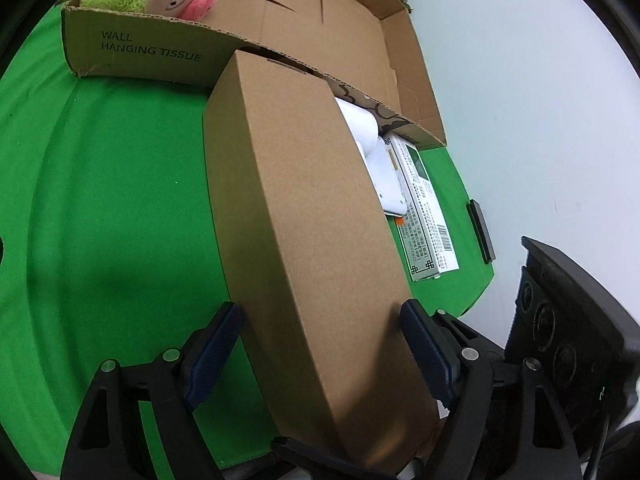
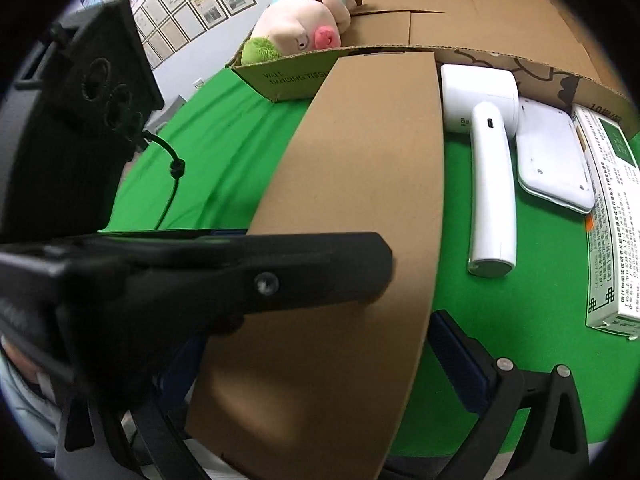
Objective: Organize objects
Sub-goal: 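Grasp the long brown cardboard box with the left gripper, then lift the brown box with the left gripper and carry it over the tray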
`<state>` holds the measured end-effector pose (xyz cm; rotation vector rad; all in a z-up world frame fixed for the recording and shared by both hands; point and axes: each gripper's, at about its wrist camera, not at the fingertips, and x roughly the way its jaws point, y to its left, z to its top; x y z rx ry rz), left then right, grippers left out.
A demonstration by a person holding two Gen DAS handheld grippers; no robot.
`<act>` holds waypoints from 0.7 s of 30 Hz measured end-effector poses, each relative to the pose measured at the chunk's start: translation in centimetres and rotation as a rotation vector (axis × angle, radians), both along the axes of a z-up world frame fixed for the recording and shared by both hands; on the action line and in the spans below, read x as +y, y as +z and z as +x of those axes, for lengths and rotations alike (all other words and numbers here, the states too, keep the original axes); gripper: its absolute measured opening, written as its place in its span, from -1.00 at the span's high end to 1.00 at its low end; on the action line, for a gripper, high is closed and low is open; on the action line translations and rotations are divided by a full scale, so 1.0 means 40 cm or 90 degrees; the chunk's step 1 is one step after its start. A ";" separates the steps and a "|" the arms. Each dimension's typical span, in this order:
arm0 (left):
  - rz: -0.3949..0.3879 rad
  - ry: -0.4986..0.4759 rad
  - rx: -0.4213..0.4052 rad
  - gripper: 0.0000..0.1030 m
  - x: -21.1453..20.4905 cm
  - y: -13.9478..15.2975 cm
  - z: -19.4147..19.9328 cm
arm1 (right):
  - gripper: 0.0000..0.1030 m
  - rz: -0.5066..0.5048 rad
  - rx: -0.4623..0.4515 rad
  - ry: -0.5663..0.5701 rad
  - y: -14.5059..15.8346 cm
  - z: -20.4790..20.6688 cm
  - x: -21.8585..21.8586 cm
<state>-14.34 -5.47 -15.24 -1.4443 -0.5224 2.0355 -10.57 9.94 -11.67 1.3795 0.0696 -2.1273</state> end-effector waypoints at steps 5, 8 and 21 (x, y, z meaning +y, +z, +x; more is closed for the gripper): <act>-0.003 0.002 0.017 -0.46 -0.002 0.007 0.020 | -0.96 0.007 0.013 -0.005 -0.006 0.014 -0.003; -0.007 0.002 0.021 -0.42 -0.004 0.012 0.028 | -0.94 0.005 0.017 -0.010 -0.009 0.022 -0.003; -0.006 -0.004 0.016 -0.41 -0.007 0.013 0.034 | -0.94 0.003 0.014 -0.018 -0.011 0.017 -0.009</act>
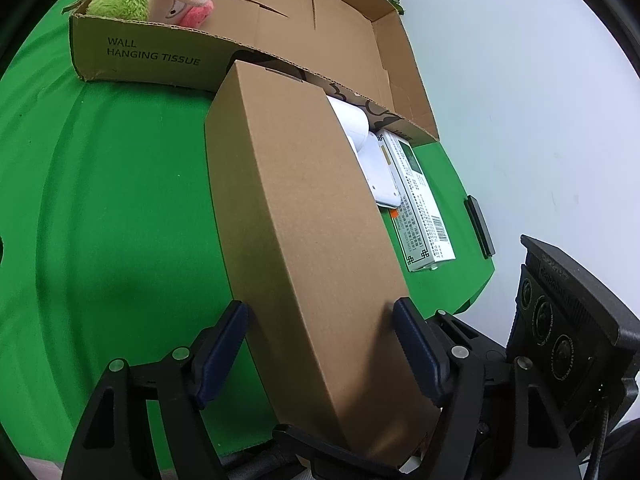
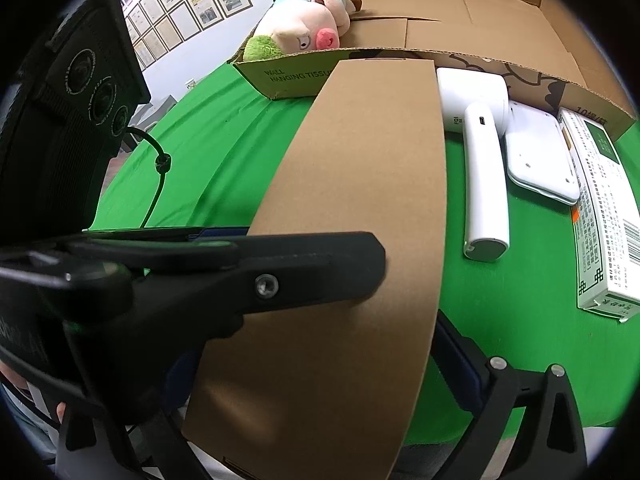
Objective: Organize objects
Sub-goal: 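Lift the brown box with the left gripper and carry it over the tray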
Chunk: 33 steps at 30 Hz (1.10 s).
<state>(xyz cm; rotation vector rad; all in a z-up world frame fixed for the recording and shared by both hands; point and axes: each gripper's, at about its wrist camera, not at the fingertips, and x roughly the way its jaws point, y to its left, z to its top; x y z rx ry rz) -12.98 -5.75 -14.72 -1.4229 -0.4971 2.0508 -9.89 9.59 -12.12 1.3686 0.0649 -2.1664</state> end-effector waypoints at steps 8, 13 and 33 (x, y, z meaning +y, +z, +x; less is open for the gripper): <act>-0.001 0.003 -0.008 -0.41 -0.005 0.006 -0.007 | -0.94 0.004 -0.007 0.006 -0.011 -0.010 -0.002; -0.001 0.007 -0.005 -0.39 -0.001 0.010 0.000 | -0.94 -0.017 -0.023 0.022 0.000 -0.006 0.019; -0.058 0.016 0.111 -0.21 -0.022 0.120 0.120 | -0.82 -0.040 0.062 -0.001 0.064 0.010 -0.019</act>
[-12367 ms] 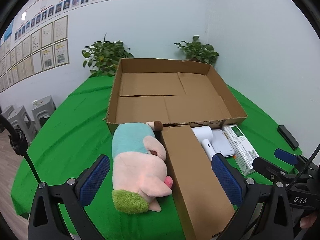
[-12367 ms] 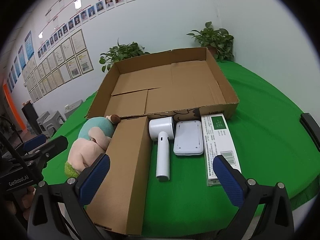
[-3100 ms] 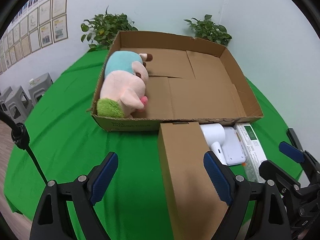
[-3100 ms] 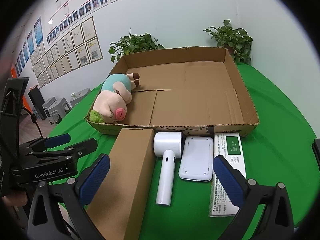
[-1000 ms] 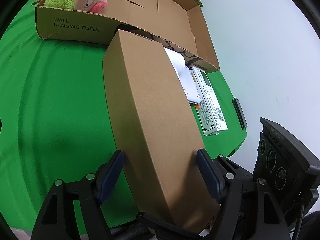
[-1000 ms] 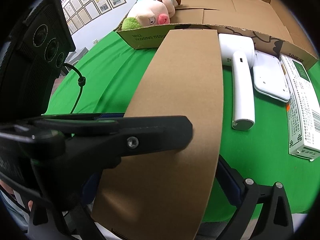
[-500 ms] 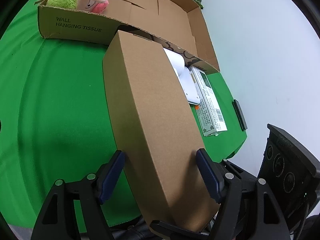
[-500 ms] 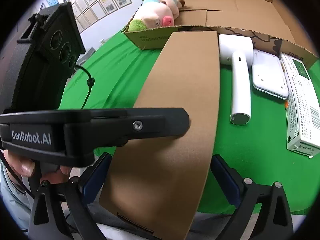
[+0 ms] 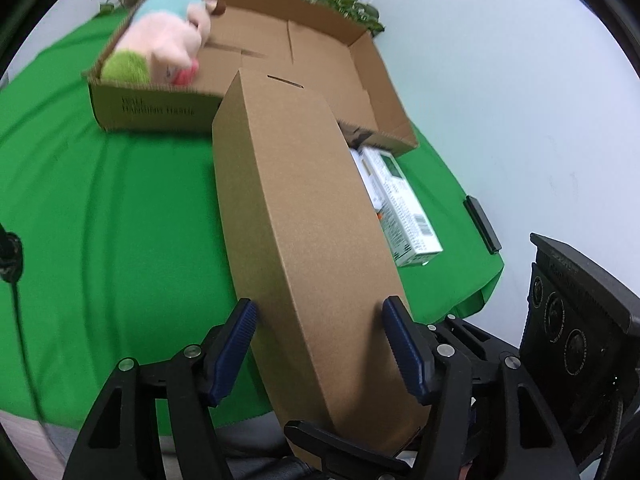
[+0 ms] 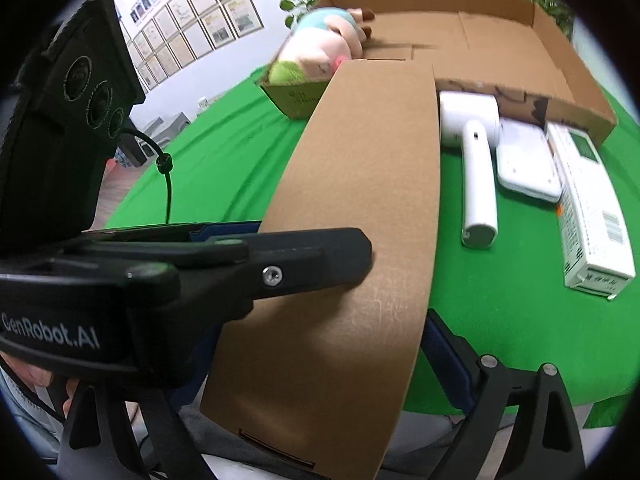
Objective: Organize objects
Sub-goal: 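Lift the brown box with the left gripper and carry it over the tray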
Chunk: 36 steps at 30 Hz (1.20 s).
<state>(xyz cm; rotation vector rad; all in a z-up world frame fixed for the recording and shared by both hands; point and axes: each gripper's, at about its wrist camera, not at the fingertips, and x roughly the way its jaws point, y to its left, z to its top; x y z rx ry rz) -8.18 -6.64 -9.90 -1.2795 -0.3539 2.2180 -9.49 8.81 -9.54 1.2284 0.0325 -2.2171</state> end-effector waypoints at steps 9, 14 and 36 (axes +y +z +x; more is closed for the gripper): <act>-0.015 -0.004 0.134 -0.21 0.028 0.206 -0.021 | -0.82 -0.033 0.106 -0.012 0.165 -0.012 0.005; -0.015 -0.016 0.200 -0.21 0.045 0.325 -0.092 | -0.82 -0.049 0.176 -0.025 0.271 -0.072 0.031; -0.028 -0.015 0.229 -0.21 0.037 0.469 -0.506 | -0.82 -0.060 0.218 -0.022 0.366 -0.399 0.003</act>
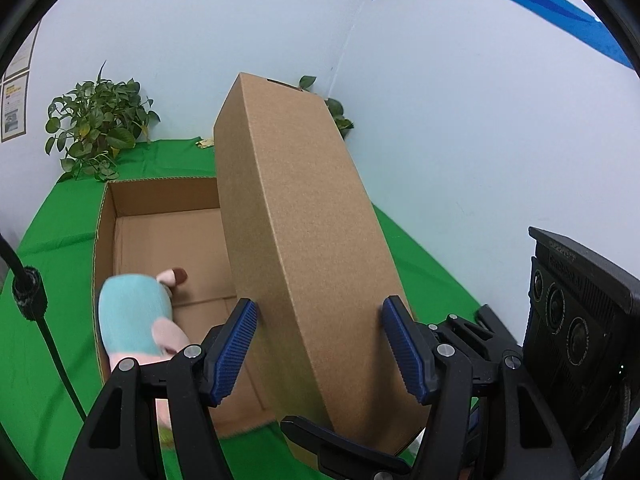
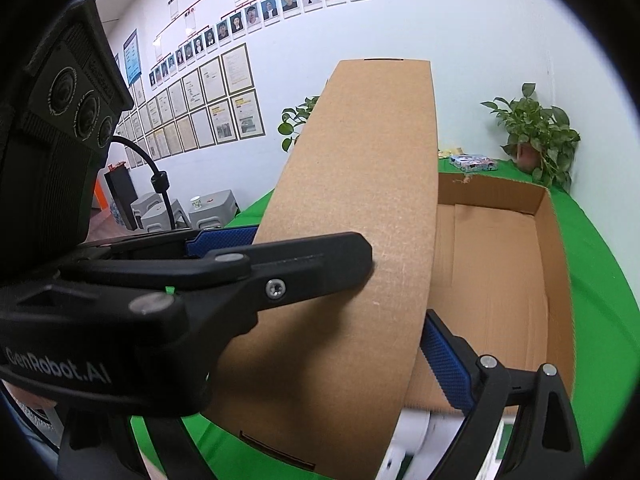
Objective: Organize objects
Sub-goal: 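Lift the brown box with the left gripper and carry it over the tray, then lower the brown box into the tray beside the pig and release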
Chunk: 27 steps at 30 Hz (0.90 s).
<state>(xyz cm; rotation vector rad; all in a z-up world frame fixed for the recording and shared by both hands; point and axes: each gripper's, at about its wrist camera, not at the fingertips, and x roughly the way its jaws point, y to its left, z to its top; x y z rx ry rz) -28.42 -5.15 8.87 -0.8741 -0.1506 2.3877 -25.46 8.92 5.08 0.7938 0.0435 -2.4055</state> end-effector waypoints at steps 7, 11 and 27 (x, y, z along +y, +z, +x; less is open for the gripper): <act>-0.021 0.011 -0.064 -0.21 -0.021 -0.116 -0.142 | -0.82 -0.012 -0.056 0.004 -0.083 -0.101 -0.031; -0.033 0.027 -0.121 -0.20 -0.033 -0.235 -0.204 | -0.82 -0.022 -0.106 0.014 -0.170 -0.133 -0.046; -0.080 0.047 -0.203 0.30 -0.049 -0.394 -0.240 | -0.77 -0.016 -0.177 -0.002 -0.298 -0.151 -0.045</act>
